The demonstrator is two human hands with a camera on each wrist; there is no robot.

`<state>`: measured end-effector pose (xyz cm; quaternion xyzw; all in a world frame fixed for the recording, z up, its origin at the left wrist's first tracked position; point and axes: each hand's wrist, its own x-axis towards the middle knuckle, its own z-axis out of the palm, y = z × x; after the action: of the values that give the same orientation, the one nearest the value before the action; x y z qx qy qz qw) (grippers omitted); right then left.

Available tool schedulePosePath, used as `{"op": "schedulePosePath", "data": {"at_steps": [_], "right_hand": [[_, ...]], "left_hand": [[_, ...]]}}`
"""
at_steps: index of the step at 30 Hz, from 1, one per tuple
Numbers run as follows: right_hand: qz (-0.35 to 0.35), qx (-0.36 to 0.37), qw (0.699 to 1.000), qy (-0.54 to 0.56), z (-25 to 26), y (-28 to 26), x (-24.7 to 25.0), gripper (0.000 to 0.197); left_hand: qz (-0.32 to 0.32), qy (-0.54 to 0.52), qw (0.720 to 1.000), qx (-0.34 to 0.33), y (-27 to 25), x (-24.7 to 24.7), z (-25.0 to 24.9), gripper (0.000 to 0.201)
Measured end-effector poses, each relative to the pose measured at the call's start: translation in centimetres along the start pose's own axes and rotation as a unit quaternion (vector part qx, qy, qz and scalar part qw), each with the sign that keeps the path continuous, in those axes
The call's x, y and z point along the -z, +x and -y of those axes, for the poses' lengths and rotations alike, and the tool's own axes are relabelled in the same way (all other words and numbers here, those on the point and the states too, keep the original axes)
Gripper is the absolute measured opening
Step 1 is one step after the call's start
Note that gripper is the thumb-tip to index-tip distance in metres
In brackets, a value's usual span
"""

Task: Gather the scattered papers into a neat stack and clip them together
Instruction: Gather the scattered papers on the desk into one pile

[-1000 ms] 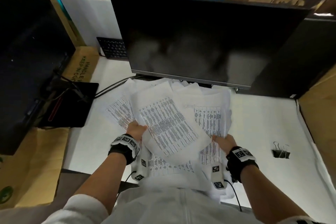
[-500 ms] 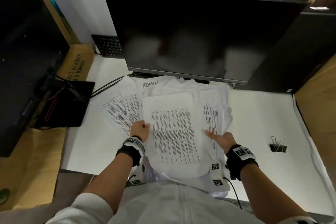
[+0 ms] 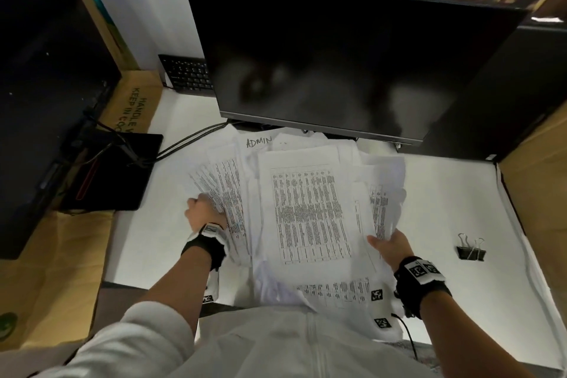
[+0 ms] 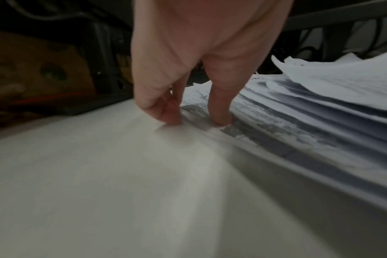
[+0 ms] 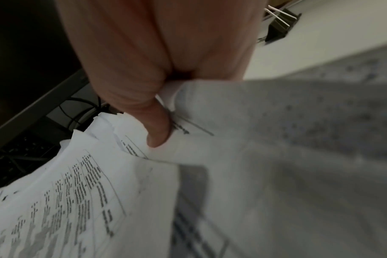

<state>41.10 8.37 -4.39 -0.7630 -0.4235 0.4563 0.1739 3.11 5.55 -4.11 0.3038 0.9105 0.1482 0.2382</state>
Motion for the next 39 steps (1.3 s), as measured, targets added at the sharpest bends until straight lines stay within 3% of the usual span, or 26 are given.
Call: {"op": "schedulePosePath", "data": {"at_steps": [5,8,10,13,16,19,24,25,27,29,33,35,37,39], "right_hand": [[-0.046,-0.027,0.998,0.044,0.6,0.4,0.5,0.036],[-0.070,-0.030,0.996,0.049,0.9,0.5,0.6,0.032],[-0.085,-0.030,0.995,0.037,1.0,0.7,0.7,0.030],[-0.109,-0.034,0.993,0.030,0.7,0.8,0.8,0.026],[-0.082,-0.040,0.996,0.020,0.7,0.3,0.3,0.020],[-0.052,-0.014,0.999,0.002,1.2,-0.3,-1.1,0.025],[-0.102,0.000,0.995,-0.014,2.4,-1.0,-1.9,0.026],[-0.105,-0.008,0.994,-0.020,2.5,-1.0,-1.8,0.026],[-0.078,-0.023,0.996,-0.034,2.9,-1.1,-1.7,0.028],[-0.017,-0.021,0.999,-0.045,3.6,-1.3,-2.0,0.030],[0.127,-0.024,0.989,-0.073,5.1,-2.3,-3.5,0.056],[0.160,-0.026,0.981,-0.106,5.5,-2.1,-4.1,0.068],[0.151,-0.010,0.982,-0.113,6.0,-1.4,-3.9,0.072],[0.068,0.022,0.994,-0.084,6.6,-0.4,-2.9,0.057]], "left_hand": [[0.046,-0.008,0.996,-0.078,0.3,0.2,0.1,0.070],[0.077,0.020,0.979,-0.188,0.5,0.0,0.8,0.073],[0.090,0.024,0.971,-0.219,0.5,0.2,1.1,0.076],[0.044,-0.068,0.990,-0.115,0.0,1.1,0.8,0.072],[0.020,-0.170,0.985,0.000,-0.6,0.8,-0.2,0.068],[0.074,-0.199,0.977,0.005,-1.4,-0.5,-1.1,0.064],[0.111,-0.149,0.983,-0.008,-1.3,-1.3,-1.5,0.055],[0.108,-0.148,0.983,-0.005,-1.3,-1.2,-1.4,0.047],[0.108,-0.145,0.984,0.003,-1.2,-1.2,-1.3,0.011],[0.141,-0.146,0.979,-0.008,-1.1,-1.8,-1.2,0.039],[0.222,-0.202,0.954,0.016,-1.6,-1.9,-2.8,0.054],[0.248,-0.248,0.935,0.049,-1.0,-1.8,-2.8,0.085],[0.278,-0.325,0.899,0.095,1.4,-3.1,-1.3,0.109],[0.289,-0.370,0.874,0.124,1.5,-2.9,-0.6,0.100]]}}
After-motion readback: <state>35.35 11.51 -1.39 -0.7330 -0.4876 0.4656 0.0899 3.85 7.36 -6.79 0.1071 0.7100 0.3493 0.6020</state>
